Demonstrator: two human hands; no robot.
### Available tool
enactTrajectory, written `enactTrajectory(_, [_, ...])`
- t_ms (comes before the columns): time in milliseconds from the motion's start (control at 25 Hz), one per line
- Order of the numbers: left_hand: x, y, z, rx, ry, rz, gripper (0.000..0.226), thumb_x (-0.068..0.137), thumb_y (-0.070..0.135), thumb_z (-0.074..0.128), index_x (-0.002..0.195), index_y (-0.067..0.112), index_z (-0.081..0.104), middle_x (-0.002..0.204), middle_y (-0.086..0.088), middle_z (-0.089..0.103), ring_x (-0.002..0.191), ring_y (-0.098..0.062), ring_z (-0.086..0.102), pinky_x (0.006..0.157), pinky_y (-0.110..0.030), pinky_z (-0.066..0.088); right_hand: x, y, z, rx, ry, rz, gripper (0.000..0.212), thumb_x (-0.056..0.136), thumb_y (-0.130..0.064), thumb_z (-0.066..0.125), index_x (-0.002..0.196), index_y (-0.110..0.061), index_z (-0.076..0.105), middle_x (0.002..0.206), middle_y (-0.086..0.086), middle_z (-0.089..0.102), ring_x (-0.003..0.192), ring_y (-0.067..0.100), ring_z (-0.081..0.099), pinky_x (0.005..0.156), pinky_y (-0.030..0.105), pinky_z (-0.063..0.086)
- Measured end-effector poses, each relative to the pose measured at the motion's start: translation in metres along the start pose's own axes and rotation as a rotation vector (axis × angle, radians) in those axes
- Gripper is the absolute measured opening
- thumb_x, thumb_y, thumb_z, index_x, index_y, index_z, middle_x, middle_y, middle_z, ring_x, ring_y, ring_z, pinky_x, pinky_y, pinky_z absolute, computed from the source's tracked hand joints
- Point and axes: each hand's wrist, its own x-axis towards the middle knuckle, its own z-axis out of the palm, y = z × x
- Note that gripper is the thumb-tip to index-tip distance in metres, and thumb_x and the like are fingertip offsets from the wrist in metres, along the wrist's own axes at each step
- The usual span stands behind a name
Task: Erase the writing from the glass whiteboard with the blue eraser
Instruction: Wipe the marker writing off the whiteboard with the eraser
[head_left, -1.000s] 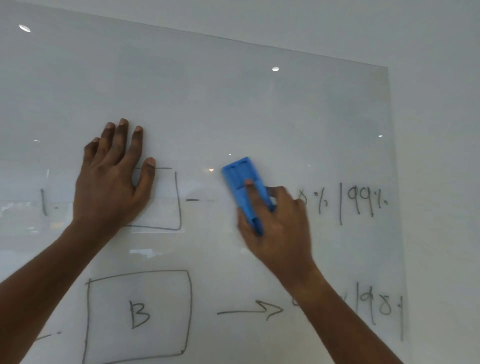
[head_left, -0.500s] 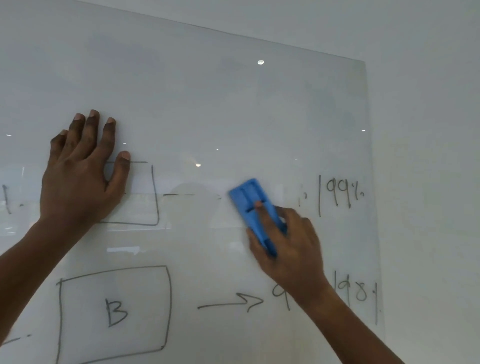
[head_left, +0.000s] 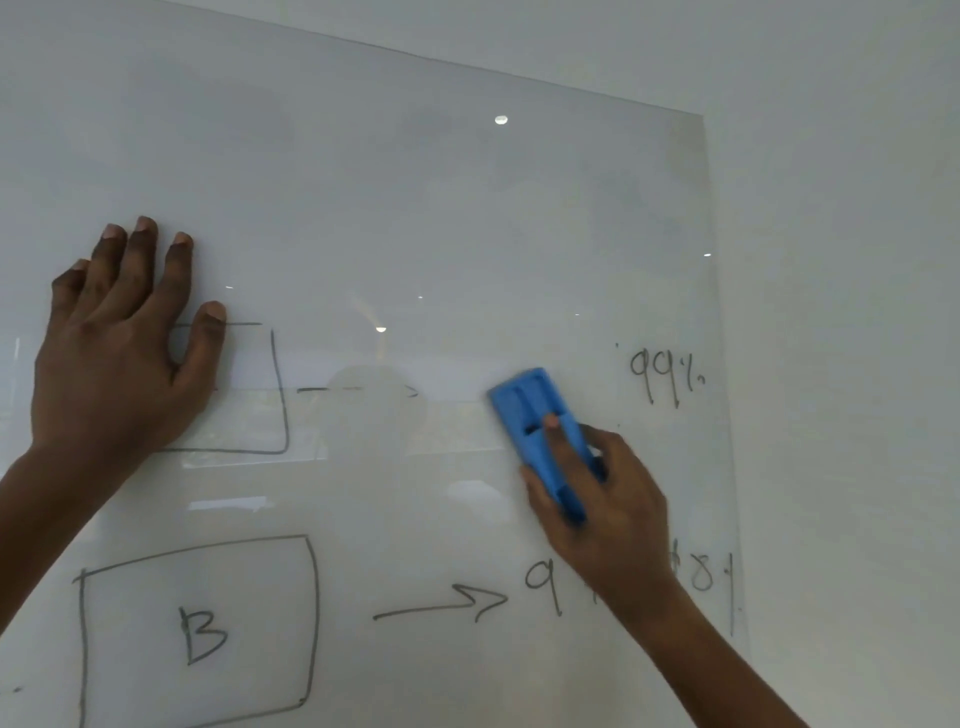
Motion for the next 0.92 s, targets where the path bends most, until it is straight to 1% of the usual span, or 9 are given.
enactTrajectory(80, [0.001,-0.001,0.001,-0.010,0.000,0.007,0.071,0.110,0.055,0.027,0.168,0.013,0.030,0.172,0.002,0.007,0.159,-0.008,-0.005,0.131,-0.063,0.019,-0.006,0.025,-0.009,-0.020,0.074,0.224,0.061,0.097,-0.044,0.066,0.149,-0.012,0.055,0.109,0.019,0.065,0.075,0.021,0.061,0.058,0.034,0.059])
enactTrajectory(160, [-0.001,0.002,0.002,0.001,0.001,-0.007,0.070,0.110,0.052,0.030,0.168,0.012,0.031,0.175,-0.004,0.015,0.160,-0.015,0.002,0.132,-0.061,0.016,0.011,0.039,-0.005,-0.010,0.184,0.510,0.060,0.097,-0.046,0.065,0.146,-0.011,0.060,0.107,0.019,0.064,0.075,0.018,0.056,0.058,0.039,0.060])
enactTrajectory(240, [-0.002,0.003,0.002,0.004,-0.002,-0.016,0.068,0.110,0.049,0.032,0.168,0.013,0.031,0.176,-0.012,0.020,0.161,-0.022,0.009,0.133,-0.059,0.015,0.036,0.030,0.006,0.026,0.231,0.615,0.060,0.097,-0.047,0.066,0.145,-0.012,0.061,0.109,0.019,0.064,0.080,0.017,0.056,0.062,0.042,0.062])
enactTrajectory(360, [-0.001,-0.005,0.004,-0.008,-0.007,0.006,0.070,0.111,0.054,0.027,0.170,0.016,0.027,0.174,0.008,0.003,0.161,-0.017,0.003,0.132,-0.061,0.018,0.034,-0.010,0.018,0.097,0.128,0.312,0.062,0.098,-0.044,0.069,0.149,-0.012,0.058,0.111,0.018,0.065,0.083,0.021,0.063,0.066,0.031,0.059])
enactTrajectory(480, [0.000,-0.014,0.012,-0.026,-0.016,-0.002,0.073,0.110,0.061,0.024,0.172,0.023,0.016,0.170,0.022,-0.007,0.165,-0.018,0.005,0.133,-0.061,0.016,-0.006,-0.012,0.005,0.041,0.027,0.037,0.058,0.099,-0.039,0.071,0.148,-0.013,0.056,0.112,0.018,0.067,0.086,0.024,0.064,0.070,0.033,0.059])
enactTrajectory(560, [0.000,-0.017,0.015,-0.041,-0.020,-0.017,0.072,0.110,0.062,0.024,0.172,0.026,0.013,0.173,0.021,-0.007,0.166,-0.021,0.006,0.133,-0.061,0.015,-0.018,0.019,-0.005,-0.041,0.057,0.133,0.057,0.101,-0.040,0.066,0.149,-0.012,0.055,0.111,0.021,0.066,0.084,0.027,0.064,0.065,0.037,0.060])
enactTrajectory(680, [-0.001,-0.018,0.019,-0.072,-0.010,-0.028,0.072,0.110,0.062,0.024,0.172,0.027,0.014,0.176,0.018,-0.005,0.168,-0.028,0.009,0.133,-0.062,0.017,0.004,0.057,-0.005,-0.074,0.175,0.535,0.060,0.100,-0.044,0.060,0.149,-0.009,0.057,0.114,0.024,0.063,0.087,0.035,0.066,0.065,0.045,0.062])
enactTrajectory(760, [0.000,-0.020,0.022,-0.113,0.000,-0.031,0.071,0.110,0.062,0.024,0.172,0.029,0.015,0.178,0.016,-0.002,0.168,-0.029,0.010,0.132,-0.063,0.017,0.035,0.054,0.002,-0.032,0.205,0.649,0.060,0.101,-0.046,0.059,0.150,-0.011,0.056,0.116,0.022,0.062,0.092,0.034,0.066,0.070,0.045,0.062])
enactTrajectory(920, [-0.003,-0.028,0.030,-0.164,-0.020,-0.029,0.070,0.109,0.063,0.024,0.172,0.035,0.016,0.182,0.003,0.004,0.168,-0.028,0.006,0.133,-0.064,0.012,0.028,0.019,0.005,-0.016,0.005,0.260,0.065,0.100,-0.045,0.063,0.154,-0.011,0.049,0.116,0.016,0.063,0.091,0.021,0.061,0.071,0.028,0.053])
